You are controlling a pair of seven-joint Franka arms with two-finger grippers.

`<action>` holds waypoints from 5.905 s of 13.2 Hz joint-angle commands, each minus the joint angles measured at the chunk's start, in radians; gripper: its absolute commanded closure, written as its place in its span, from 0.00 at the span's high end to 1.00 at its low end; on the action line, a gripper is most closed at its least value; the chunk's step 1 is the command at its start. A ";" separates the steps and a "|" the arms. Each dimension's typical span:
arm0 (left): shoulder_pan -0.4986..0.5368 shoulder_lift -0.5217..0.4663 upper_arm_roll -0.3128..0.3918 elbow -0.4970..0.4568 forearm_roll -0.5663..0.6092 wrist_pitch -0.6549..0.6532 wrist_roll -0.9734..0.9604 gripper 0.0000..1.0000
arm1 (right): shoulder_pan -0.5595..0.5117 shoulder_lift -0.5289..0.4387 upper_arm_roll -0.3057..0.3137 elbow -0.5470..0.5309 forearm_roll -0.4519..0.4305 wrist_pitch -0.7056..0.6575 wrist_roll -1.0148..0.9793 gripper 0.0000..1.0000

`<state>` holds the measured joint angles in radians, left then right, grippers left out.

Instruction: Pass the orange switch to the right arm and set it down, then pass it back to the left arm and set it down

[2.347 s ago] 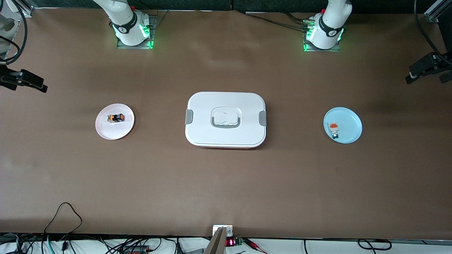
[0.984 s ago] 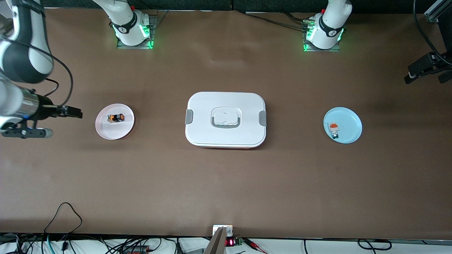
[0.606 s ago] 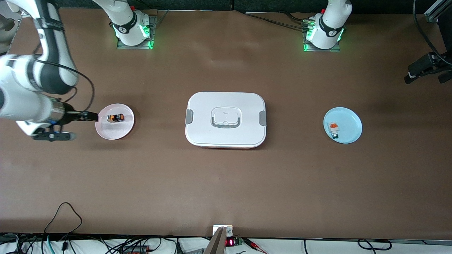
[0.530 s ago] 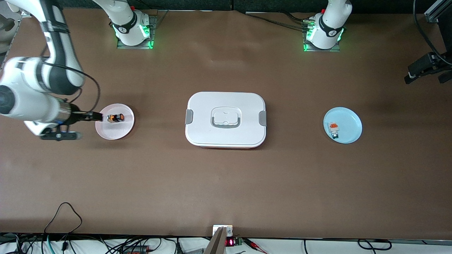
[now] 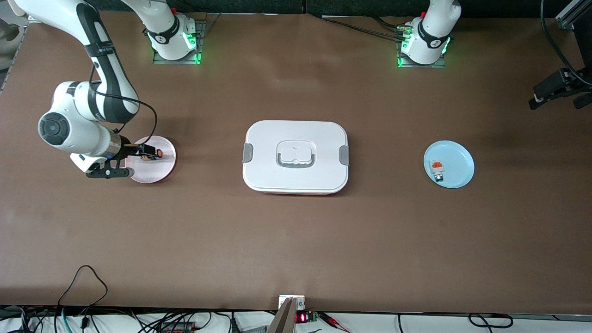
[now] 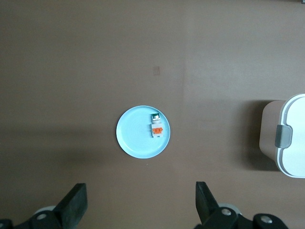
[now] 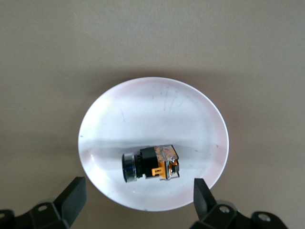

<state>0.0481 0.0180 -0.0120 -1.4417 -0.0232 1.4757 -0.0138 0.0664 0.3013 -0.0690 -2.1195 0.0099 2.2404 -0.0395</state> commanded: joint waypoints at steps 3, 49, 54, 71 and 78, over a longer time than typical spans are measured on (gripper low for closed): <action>0.002 -0.010 -0.002 0.003 -0.014 -0.012 0.009 1.00 | -0.023 0.042 0.003 -0.066 -0.011 0.108 -0.025 1.00; -0.005 -0.004 -0.002 0.004 -0.020 -0.012 -0.017 1.00 | -0.063 0.067 0.109 0.103 0.035 0.026 -0.151 0.25; -0.007 0.005 -0.020 0.003 -0.023 -0.014 -0.021 1.00 | -0.050 0.062 0.109 0.378 0.068 -0.273 -0.149 0.23; -0.031 -0.006 -0.017 0.003 -0.006 -0.011 -0.023 1.00 | 0.023 0.024 0.215 0.697 0.530 -0.340 -0.833 0.20; -0.014 0.022 -0.019 -0.006 -0.036 -0.034 -0.009 1.00 | 0.075 0.048 0.379 0.697 0.754 -0.057 -0.982 0.20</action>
<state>0.0368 0.0315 -0.0368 -1.4470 -0.0273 1.4681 -0.0309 0.1427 0.3348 0.2832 -1.4297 0.6955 2.1122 -0.9511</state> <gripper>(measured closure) 0.000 0.264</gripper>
